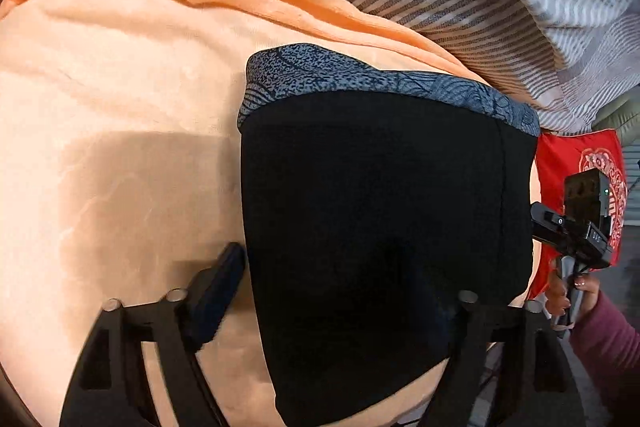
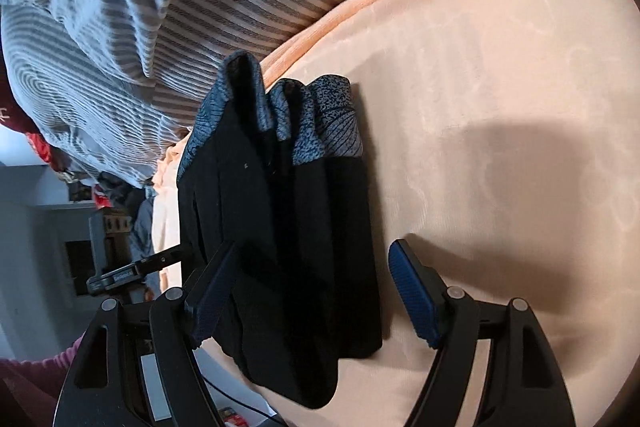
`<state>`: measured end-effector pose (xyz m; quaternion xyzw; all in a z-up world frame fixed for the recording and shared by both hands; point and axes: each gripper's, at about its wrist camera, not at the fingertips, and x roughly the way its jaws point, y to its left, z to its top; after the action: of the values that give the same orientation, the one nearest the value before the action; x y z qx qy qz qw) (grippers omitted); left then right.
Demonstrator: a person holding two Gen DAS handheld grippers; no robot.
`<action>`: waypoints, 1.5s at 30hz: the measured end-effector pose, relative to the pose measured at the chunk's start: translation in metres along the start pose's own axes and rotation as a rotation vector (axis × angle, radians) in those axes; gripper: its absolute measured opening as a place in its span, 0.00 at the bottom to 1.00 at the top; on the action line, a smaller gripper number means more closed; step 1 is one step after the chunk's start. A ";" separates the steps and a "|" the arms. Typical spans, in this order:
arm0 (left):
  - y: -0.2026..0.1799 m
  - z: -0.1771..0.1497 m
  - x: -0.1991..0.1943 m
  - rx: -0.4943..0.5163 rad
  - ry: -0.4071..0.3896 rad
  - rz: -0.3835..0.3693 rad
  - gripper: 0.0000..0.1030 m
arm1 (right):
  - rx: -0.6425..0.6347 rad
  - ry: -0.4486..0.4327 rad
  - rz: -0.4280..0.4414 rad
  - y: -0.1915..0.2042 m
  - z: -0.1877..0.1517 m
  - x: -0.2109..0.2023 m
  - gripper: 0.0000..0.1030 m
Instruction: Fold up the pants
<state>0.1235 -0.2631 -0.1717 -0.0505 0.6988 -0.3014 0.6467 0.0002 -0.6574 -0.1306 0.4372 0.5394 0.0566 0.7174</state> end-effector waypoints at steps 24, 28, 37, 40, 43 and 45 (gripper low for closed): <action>-0.043 -0.002 -0.001 -0.004 -0.102 0.035 0.66 | 0.110 0.005 0.104 0.004 0.011 0.011 0.46; -0.057 -0.011 -0.017 -0.014 -0.120 0.033 0.66 | 0.110 0.004 0.123 0.010 0.005 -0.002 0.44; -0.103 -0.061 -0.026 0.033 -0.117 0.072 0.66 | 0.119 0.019 0.150 0.009 -0.038 -0.045 0.44; -0.114 -0.082 -0.018 0.024 -0.112 0.076 0.66 | 0.124 0.031 0.152 0.003 -0.058 -0.057 0.44; -0.115 -0.091 -0.008 -0.003 -0.098 0.075 0.66 | 0.137 0.034 0.144 -0.003 -0.077 -0.063 0.44; -0.113 -0.099 0.002 0.002 -0.092 0.093 0.66 | 0.159 0.036 0.138 -0.008 -0.086 -0.059 0.44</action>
<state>-0.0052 -0.3208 -0.1198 -0.0308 0.6695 -0.2691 0.6917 -0.0978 -0.6465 -0.0967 0.5276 0.5237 0.0708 0.6651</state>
